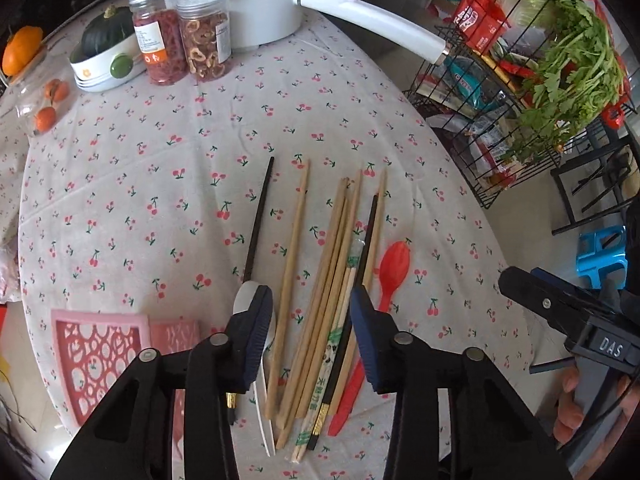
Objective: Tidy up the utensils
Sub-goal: 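Grasp a wooden chopstick with the left tool while the right tool grasps the red spoon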
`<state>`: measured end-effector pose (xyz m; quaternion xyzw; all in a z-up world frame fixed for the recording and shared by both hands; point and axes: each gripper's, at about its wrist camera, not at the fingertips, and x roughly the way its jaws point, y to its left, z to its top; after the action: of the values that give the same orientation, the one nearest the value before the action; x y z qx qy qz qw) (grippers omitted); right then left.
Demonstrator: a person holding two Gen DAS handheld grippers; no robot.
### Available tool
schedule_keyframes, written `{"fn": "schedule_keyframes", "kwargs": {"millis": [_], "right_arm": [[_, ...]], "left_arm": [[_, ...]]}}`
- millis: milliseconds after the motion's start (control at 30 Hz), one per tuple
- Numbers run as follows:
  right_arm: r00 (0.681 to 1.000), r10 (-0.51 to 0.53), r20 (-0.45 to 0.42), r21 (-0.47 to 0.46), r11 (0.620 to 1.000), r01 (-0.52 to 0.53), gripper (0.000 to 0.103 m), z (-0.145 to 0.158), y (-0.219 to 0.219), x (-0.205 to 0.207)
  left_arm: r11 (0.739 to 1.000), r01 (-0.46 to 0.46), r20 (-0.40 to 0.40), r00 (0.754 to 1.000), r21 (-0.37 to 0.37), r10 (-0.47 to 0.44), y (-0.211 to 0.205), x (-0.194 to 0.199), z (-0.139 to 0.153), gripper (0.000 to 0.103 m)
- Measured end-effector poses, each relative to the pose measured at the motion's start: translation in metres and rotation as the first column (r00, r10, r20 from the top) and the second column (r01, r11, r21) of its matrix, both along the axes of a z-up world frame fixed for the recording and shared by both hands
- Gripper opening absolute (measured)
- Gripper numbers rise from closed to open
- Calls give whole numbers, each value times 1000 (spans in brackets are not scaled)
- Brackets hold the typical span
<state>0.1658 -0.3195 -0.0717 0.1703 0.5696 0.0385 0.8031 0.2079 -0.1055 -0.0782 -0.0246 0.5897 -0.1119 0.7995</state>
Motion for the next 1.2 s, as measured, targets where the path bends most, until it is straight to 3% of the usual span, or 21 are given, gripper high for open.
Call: {"fn": "schedule_keyframes", "kwargs": {"millis": [167,433,533,600,633,767,1000,1200], "right_arm": [[1000,-2,-15,59,998,3,103,-3,-4,6],[999,31,-32,38,999,-29,103,-12,1,16],[999,29,-39,42,999,-27,103,-14,1,18],[999,31,-44,44,999,-29,103,-15,3,18],[998,33,-47,45,999,-30,103,-16,4,19],[997,39,-64,58,998,-36,103,-22,8,20],[993,74,-89,65,996,-68,102,-35,24,24],[990,104,-99,36,994,-100,87,-50,37,30]], "left_arm": [[1000,-12,-35,999,11,12,-10,36,-34,23],[994,1,-86,996,110,8,-23,62,-70,21],[992,1,-82,997,123,9,-24,66,-70,21],[991,6,-75,997,130,3,-25,66,-68,7],[992,11,-73,997,127,-2,-25,65,-67,7],[996,17,-13,1000,92,-16,-22,50,-49,7],[999,50,147,988,8,-51,-2,-4,15,7],[995,78,256,965,-68,-58,23,-59,59,7]]}}
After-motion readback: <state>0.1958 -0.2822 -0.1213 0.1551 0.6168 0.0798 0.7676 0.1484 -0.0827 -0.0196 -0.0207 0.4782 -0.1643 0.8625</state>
